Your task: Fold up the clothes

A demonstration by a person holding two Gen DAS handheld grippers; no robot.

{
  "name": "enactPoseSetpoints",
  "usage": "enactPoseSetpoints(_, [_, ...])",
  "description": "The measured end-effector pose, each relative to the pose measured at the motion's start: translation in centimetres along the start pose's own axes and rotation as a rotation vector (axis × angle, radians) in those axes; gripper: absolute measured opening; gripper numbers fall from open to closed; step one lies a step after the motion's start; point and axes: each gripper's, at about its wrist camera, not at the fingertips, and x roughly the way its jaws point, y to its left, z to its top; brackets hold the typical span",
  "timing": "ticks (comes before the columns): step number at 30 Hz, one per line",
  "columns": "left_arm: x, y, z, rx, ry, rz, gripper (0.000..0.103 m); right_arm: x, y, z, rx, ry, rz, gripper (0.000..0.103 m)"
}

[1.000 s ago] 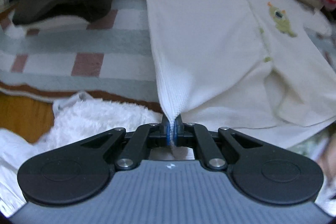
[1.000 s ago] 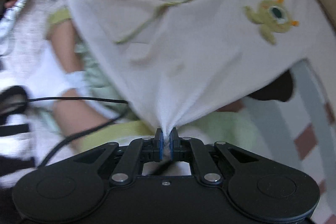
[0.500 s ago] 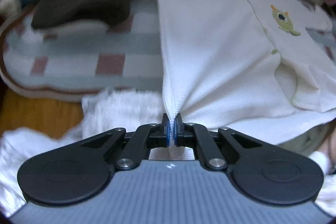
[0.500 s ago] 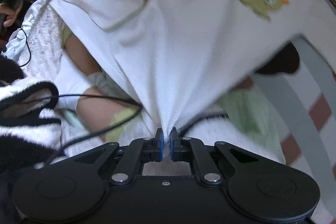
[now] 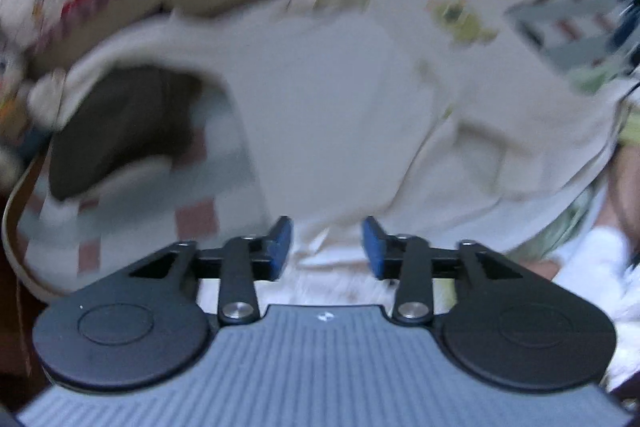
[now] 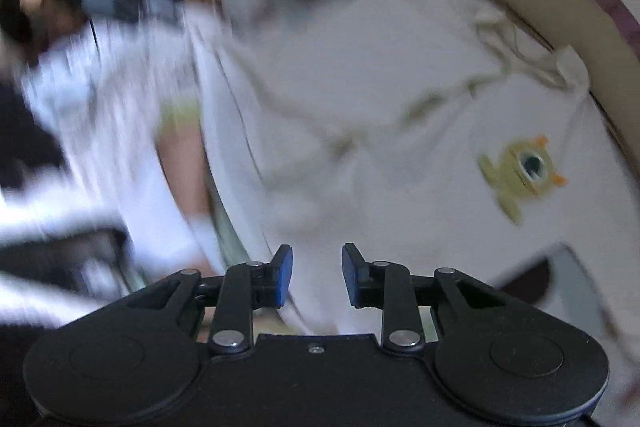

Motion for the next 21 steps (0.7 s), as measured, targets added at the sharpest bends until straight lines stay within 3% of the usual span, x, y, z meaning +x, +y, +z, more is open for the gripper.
enactPoseSetpoints(3, [1.3, -1.8, 1.3, 0.005, -0.067, -0.099, 0.046, 3.8, -0.3, 0.6, 0.11, -0.085, 0.113, 0.036])
enactPoseSetpoints(4, [2.2, -2.5, 1.9, 0.004, -0.075, -0.137, 0.046, 6.2, -0.7, 0.6, 0.166, -0.086, 0.157, 0.042])
enactPoseSetpoints(6, [4.7, -4.2, 2.9, 0.012, -0.085, -0.211, 0.046, 10.8, -1.7, 0.4, 0.29, -0.051, 0.2, 0.045])
enactPoseSetpoints(9, [10.7, -7.4, 3.7, 0.017, 0.044, -0.341, 0.046, 15.9, -2.8, -0.3, 0.44, -0.006, 0.197, 0.045])
enactPoseSetpoints(13, [16.6, -11.2, 3.9, 0.081, 0.196, -0.371, 0.046, 17.9, -3.8, -1.3, 0.58, -0.001, 0.2, 0.045])
enactPoseSetpoints(17, [18.7, -12.2, 3.3, 0.075, 0.275, -0.357, 0.053, 17.2, -2.9, -0.3, 0.504, -0.026, 0.166, 0.046])
enactPoseSetpoints(19, [19.1, -12.4, 2.9, 0.076, 0.295, -0.332, 0.065, 17.4, -1.1, 0.4, 0.37, -0.006, 0.114, 0.048])
enactPoseSetpoints(21, [19.4, -12.5, 2.4, 0.068, 0.315, -0.311, 0.067, 18.0, -0.1, 1.0, 0.263, 0.034, 0.077, 0.05])
